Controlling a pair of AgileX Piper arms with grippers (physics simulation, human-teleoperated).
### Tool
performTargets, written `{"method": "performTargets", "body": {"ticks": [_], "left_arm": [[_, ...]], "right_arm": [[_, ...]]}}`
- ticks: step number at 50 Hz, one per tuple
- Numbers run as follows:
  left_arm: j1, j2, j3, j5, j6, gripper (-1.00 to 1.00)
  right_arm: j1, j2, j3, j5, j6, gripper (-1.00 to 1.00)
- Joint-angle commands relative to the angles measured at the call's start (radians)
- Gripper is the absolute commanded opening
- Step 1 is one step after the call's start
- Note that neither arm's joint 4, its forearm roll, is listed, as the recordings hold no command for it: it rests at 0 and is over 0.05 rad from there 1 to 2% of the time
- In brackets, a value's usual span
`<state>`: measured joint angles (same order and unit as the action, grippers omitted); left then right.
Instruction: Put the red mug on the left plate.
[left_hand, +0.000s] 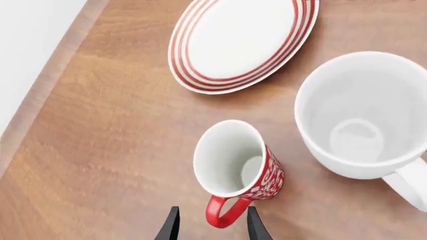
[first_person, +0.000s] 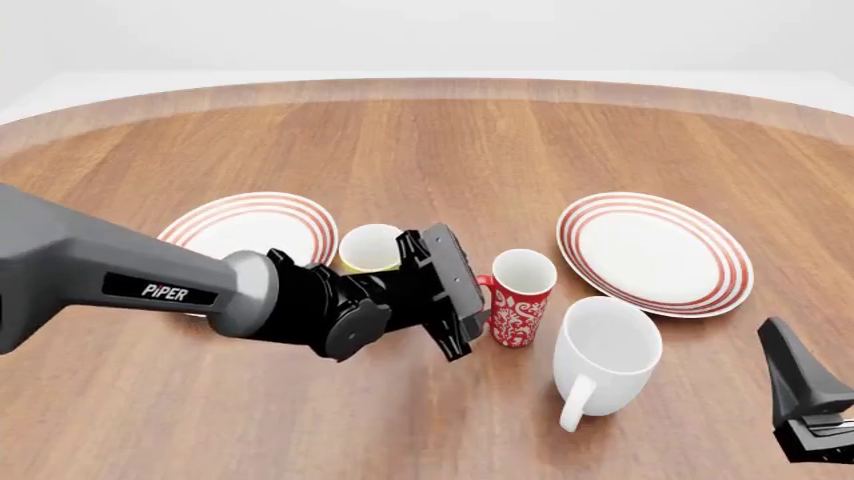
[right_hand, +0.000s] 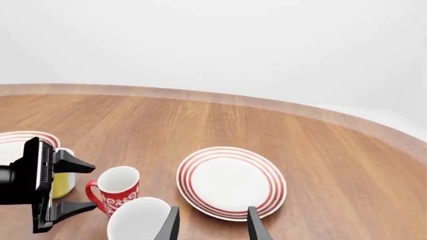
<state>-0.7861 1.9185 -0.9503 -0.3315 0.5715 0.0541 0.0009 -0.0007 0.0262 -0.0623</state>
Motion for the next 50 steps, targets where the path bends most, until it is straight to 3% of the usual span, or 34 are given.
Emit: {"method": "performTargets", "body": {"ticks": [1,5,6,26,50], "left_arm": [[-0.003,-0.002,-0.009,0.012,-0.001,1.00],[-0.003,-0.008,-0.009,0.017,-0.011,1.00],[-0.009,-0.009,-0.005,0.017,-0.012,-1.00],[-0.006,-0.019,-0.023,0.036,-0.025,-1.00],[-0.003,-0.066,-0.031,0.063,-0.152,-1.00]], "right_arm": [[0.001,-0.001,0.000,0.001,-0.001,1.00],[0.001,-0.001,0.001,-0.001,-0.001,1.00],[0.002,-0.001,0.001,-0.002,-0.002,1.00],[0.003,-0.001,0.001,-0.002,-0.005,1.00],[0.002,-0.001,0.000,0.002,-0.006,1.00]]}}
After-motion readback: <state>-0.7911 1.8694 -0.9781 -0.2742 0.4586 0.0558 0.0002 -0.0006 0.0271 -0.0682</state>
